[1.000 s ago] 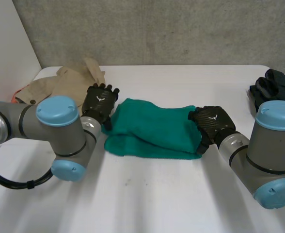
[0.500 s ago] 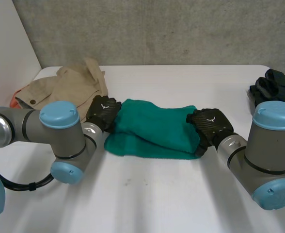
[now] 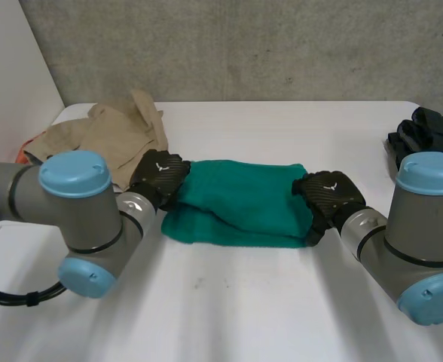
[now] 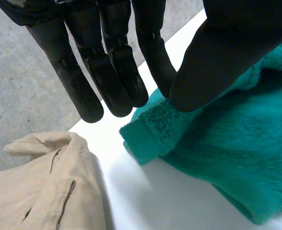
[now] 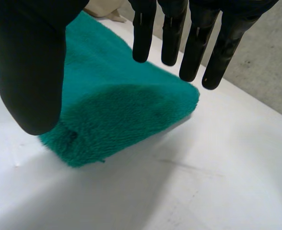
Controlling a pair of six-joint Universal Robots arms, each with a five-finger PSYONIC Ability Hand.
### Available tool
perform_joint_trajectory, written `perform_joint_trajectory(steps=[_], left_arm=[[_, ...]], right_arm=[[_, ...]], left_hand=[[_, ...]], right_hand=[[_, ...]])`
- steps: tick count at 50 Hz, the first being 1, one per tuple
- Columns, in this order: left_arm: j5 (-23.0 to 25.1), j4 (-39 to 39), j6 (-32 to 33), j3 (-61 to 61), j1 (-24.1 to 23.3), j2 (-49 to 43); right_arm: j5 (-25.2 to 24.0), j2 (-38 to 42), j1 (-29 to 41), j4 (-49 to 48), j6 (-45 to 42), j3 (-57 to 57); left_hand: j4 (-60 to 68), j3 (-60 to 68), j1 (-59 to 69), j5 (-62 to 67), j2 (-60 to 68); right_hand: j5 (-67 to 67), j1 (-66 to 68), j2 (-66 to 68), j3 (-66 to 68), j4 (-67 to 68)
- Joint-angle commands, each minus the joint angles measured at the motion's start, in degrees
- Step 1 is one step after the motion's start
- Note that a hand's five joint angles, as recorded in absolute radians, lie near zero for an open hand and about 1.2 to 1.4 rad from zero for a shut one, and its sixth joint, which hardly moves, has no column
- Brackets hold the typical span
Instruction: Fold the laundry.
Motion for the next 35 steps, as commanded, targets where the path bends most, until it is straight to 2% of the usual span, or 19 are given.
perform_joint_trajectory(steps=[1,13,18,20,21,23,24,25,29,35], left_arm=[[-0.2,-1.9,0.8,-5.8,-0.6,6.1],[0.1,-1.2,5.8,-11.1,-1.7,7.8],[0.3,-1.0,5.9,-11.2,-1.8,7.5],[0.3,-0.9,5.9,-11.2,-1.8,7.5],[0.4,-0.9,5.9,-11.2,-1.8,7.5],[0.3,-0.9,5.9,-11.2,-1.8,7.7],[0.2,-0.9,5.9,-11.1,-1.8,7.8],[0.2,-0.9,5.9,-11.1,-1.8,7.8],[0.0,-0.9,5.9,-11.0,-1.8,9.0],[-0.3,-0.9,5.8,-11.4,-1.5,10.9]], right_arm=[[-0.1,0.3,0.2,1.7,0.1,-0.3],[0.0,5.3,0.4,1.2,-0.4,-2.3],[0.0,8.0,0.5,0.9,-0.3,-3.9],[0.1,8.8,0.5,0.8,-0.3,-4.8],[0.1,8.9,0.4,0.6,-0.3,-4.9],[0.1,8.4,-0.1,-0.5,-0.1,-4.9],[0.1,8.3,-0.3,-0.7,-0.1,-4.8],[0.1,8.2,-0.3,-0.8,-0.1,-4.8],[0.3,6.3,-0.5,-0.6,-0.4,-3.7],[-0.5,-0.5,-4.3,1.2,-2.7,1.0]], left_hand=[[11.4,12.0,15.0,13.6,11.5],[11.4,12.0,15.0,13.6,11.5],[11.4,12.0,15.0,13.6,11.5],[11.4,12.0,15.0,13.6,11.5],[9.1,9.7,12.7,11.3,9.2],[-9.0,-8.4,-5.4,-6.8,-8.9],[-26.4,-25.8,-22.8,-24.2,-26.3],[-31.3,-30.7,-27.6,-29.0,-31.1],[-39.9,-39.3,-36.3,-37.6,-39.7],[-40.7,-40.1,-37.1,-38.5,-40.6]], right_hand=[[10.7,13.7,10.9,10.2,10.1],[10.5,13.5,10.8,10.0,10.0],[11.9,14.8,12.1,11.4,11.3],[25.6,28.6,25.8,25.1,25.0],[37.2,40.1,37.4,36.7,36.6],[55.6,58.6,55.9,55.2,55.1],[55.7,58.7,55.9,55.2,55.2],[55.7,58.7,55.9,55.2,55.2],[55.7,58.7,55.9,55.2,55.2],[55.7,58.7,55.9,55.2,55.2]])
